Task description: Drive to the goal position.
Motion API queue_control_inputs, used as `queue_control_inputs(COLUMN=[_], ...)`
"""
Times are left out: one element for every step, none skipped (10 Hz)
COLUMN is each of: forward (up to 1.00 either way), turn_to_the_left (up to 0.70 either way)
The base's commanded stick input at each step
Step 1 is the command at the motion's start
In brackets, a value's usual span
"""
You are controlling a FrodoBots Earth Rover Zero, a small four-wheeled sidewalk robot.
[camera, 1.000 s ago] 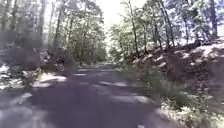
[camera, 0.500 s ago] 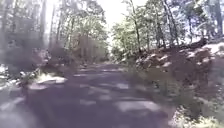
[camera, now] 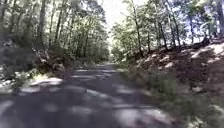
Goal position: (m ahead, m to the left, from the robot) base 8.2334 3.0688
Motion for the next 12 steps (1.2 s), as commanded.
queue_control_inputs(forward=[0.45, 0.45, 0.45, 0.45, 0.45, 0.45, 0.45, 0.45, 0.45, 0.45, 0.45, 0.45], turn_to_the_left=[0.24, 0.27, 0.27, 0.27, 0.27, 0.27, 0.27, 0.1, 0.0, 0.0, 0.0, 0.0])
